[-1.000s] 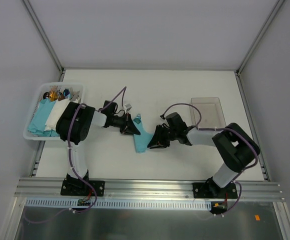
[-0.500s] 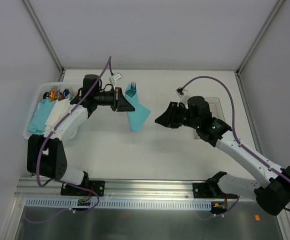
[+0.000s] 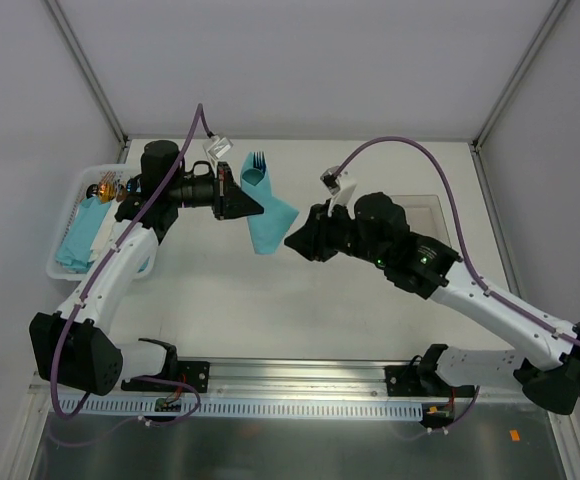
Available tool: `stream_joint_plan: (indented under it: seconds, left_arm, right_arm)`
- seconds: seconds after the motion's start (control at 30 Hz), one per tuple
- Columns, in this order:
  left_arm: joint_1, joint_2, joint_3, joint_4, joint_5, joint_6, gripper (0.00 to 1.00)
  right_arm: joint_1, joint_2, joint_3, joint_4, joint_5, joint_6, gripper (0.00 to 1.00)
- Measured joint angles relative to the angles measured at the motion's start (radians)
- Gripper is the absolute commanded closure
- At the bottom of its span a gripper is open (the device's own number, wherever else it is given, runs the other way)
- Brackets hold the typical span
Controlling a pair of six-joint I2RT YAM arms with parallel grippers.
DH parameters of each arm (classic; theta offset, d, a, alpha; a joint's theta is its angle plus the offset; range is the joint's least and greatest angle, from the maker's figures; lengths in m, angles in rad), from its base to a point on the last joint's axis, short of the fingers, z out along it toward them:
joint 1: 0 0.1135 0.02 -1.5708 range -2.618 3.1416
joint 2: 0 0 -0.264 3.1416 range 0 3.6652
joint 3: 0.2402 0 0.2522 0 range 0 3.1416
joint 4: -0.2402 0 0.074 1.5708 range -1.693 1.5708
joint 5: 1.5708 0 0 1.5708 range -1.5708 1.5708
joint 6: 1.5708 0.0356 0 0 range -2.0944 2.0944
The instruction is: Place the utensils on the paper napkin and roll it up
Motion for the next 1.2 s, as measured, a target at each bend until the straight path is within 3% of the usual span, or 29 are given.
stream_joint_plan:
  seconds: [0.13, 0.2, 1.2]
  left_arm:
    - [0.000, 0.000, 0.000, -0.010, 0.020, -0.022, 1.00]
    - [0.000, 0.000, 0.000, -0.011, 0.032, -0.031, 1.00]
    - [0.000, 0.000, -0.001, 0.056, 0.139, -0.199, 1.00]
  right_arm:
    - [0.020, 0.054, 0.032, -0.002, 0.045, -0.024, 0.56]
    - [0.020, 0.074, 0.038, 0.000, 0.058, -0.031, 0.54]
    - [0.020, 0.190, 0.068, 0.067, 0.026, -0.047, 0.52]
